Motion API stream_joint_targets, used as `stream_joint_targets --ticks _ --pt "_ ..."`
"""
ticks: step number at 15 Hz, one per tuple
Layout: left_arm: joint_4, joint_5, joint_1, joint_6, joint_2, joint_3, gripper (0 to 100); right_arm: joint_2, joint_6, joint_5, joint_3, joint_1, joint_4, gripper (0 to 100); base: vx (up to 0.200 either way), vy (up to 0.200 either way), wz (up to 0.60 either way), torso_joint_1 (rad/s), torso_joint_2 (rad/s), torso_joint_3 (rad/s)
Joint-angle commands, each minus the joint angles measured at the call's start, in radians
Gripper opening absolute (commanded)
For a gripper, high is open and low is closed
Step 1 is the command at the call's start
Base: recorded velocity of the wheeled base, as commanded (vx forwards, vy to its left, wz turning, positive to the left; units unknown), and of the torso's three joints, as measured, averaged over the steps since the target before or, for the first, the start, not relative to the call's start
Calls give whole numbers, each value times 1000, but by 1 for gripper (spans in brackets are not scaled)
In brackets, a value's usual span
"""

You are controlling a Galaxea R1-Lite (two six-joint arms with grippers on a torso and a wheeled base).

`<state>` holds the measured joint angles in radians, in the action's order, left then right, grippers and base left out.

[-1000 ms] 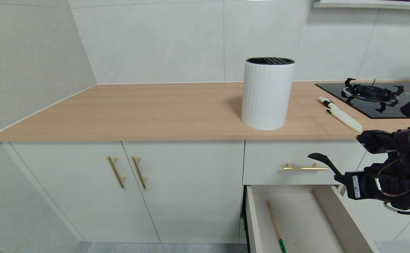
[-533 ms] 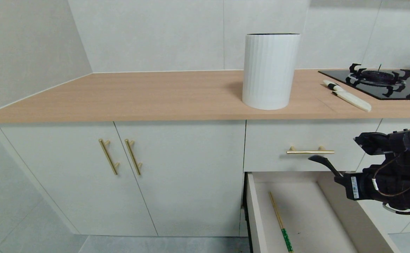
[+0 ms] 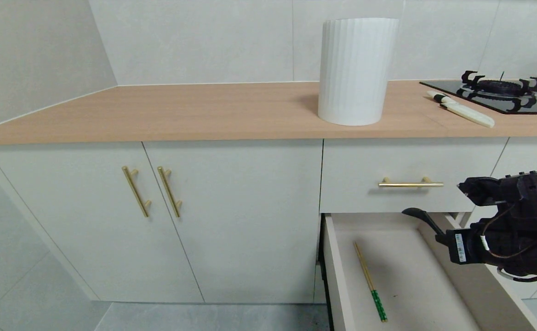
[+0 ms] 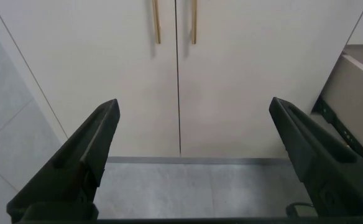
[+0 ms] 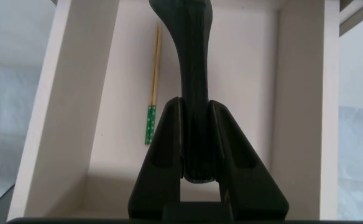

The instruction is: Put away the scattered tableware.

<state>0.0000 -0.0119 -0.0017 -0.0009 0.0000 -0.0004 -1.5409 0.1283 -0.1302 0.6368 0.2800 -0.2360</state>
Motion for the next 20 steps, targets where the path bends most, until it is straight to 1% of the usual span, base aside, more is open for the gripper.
stream_joint_targets --ticks 1,5,6,10,11,14,17,20 --pt "0 0 0 1 2 0 100 -12 -4 0 -2 -1 1 0 0 0 0 0 0 0" --pt "0 0 0 1 2 0 100 -122 -18 -11 -3 -15 -6 0 0 0 0 0 0 0" --pt "0 0 0 -1 2 0 100 -163 -22 -49 1 -15 -11 0 0 0 0 0 0 0" --pt "0 0 0 1 2 0 100 -360 4 -60 7 -18 -132 0 0 0 0 0 0 0" --pt "-2 0 0 1 2 0 100 -440 20 -60 7 -25 -192 0 0 0 0 0 0 0" --pt "0 0 0 -1 2 0 100 -564 42 -65 1 -25 -338 0 0 0 0 0 0 0" --pt "0 0 0 -1 2 0 100 -656 71 -65 6 -25 -398 0 0 0 0 0 0 0" --pt "-2 0 0 -1 2 0 100 -759 70 -80 3 -25 -511 0 0 0 0 0 0 0"
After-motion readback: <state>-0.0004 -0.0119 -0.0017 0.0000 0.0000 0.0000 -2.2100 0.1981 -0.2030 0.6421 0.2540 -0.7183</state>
